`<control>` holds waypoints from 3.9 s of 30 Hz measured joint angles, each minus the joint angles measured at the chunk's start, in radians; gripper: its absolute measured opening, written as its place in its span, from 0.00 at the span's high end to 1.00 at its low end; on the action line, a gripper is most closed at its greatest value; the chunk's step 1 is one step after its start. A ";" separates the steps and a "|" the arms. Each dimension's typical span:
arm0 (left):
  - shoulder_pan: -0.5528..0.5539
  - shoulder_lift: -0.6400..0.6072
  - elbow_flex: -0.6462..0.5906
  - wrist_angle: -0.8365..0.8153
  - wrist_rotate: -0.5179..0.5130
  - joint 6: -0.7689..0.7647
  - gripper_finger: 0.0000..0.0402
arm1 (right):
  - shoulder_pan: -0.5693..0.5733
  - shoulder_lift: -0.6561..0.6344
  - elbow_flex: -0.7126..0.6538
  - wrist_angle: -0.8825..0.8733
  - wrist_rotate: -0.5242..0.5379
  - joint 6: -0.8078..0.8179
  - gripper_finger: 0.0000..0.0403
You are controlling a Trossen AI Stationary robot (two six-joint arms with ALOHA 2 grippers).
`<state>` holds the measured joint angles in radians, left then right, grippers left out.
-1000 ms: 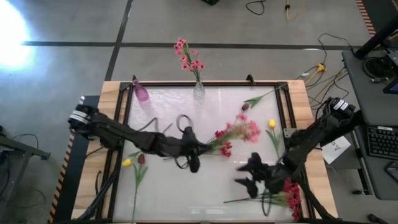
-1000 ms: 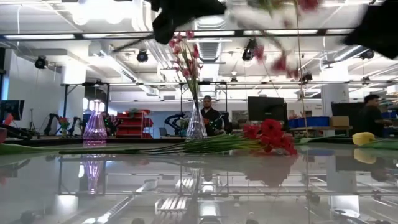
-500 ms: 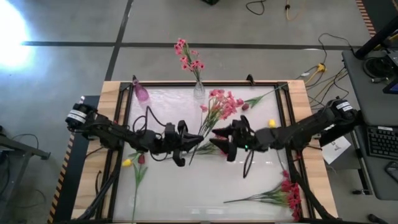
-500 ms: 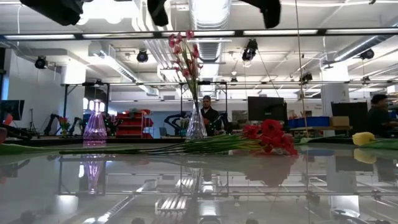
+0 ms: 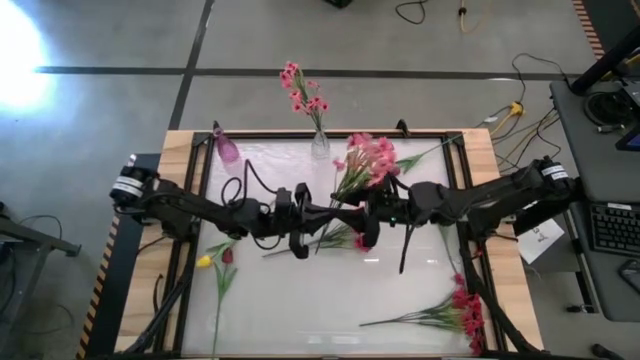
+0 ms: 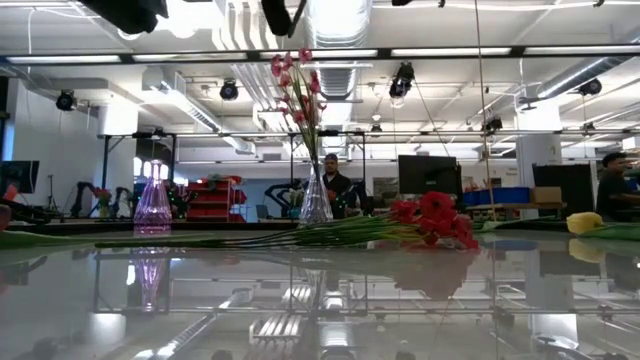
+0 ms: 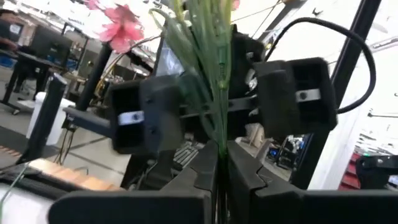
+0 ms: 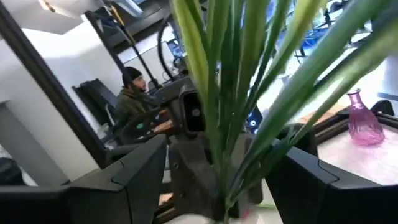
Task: Sort flowers into vase by color
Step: Put the pink flowers into the transparent vase
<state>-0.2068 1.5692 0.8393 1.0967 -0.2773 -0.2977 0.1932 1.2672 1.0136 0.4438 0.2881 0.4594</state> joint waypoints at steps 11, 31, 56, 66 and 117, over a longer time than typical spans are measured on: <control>0.021 0.033 0.038 -0.032 -0.001 -0.002 0.99 | -0.013 -0.019 -0.003 -0.043 0.031 0.000 0.83; 0.108 -0.416 0.033 -1.116 -0.101 -0.153 0.56 | -0.391 -0.111 -0.004 -0.142 0.009 -0.368 0.98; 0.129 -0.651 -0.248 -1.550 -0.229 -0.471 0.60 | -0.718 0.352 0.402 -0.236 -0.192 -0.299 0.98; 0.129 -0.653 -0.235 -1.554 -0.229 -0.450 0.60 | -0.715 0.397 0.409 -0.276 -0.217 -0.281 0.97; 0.078 -0.252 -0.147 -2.194 0.453 -0.757 0.63 | -0.446 0.046 0.344 -0.820 -0.202 -0.484 0.36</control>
<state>-0.1284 1.3171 0.6918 -1.0970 0.1757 -1.0550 -0.2528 1.3128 1.3578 -0.3758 0.0862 -0.0247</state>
